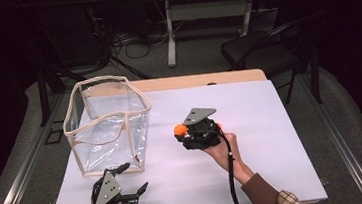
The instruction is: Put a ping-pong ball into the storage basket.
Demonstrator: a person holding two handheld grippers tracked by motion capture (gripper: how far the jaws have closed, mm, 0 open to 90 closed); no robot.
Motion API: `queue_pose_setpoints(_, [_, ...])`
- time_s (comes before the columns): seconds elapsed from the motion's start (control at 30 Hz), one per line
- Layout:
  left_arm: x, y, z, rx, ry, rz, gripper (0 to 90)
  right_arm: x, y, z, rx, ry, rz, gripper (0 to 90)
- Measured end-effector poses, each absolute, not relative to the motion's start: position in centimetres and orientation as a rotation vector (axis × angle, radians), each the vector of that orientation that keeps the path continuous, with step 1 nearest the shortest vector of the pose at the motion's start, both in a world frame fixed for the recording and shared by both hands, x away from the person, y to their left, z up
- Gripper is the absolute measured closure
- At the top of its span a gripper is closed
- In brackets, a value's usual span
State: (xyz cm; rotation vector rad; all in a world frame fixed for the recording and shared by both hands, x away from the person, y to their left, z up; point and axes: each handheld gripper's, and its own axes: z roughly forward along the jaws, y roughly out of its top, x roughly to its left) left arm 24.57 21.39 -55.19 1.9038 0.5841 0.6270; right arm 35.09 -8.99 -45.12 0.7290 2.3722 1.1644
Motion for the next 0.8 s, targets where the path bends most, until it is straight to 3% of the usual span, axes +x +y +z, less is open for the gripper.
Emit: queue_pose_setpoints(0.8, [24.6, 21.4, -55.2, 1.904, 0.581, 0.635, 15.9, 35.9, -7.9, -44.2, 0.708, 2.385, 1.142, 50.5])
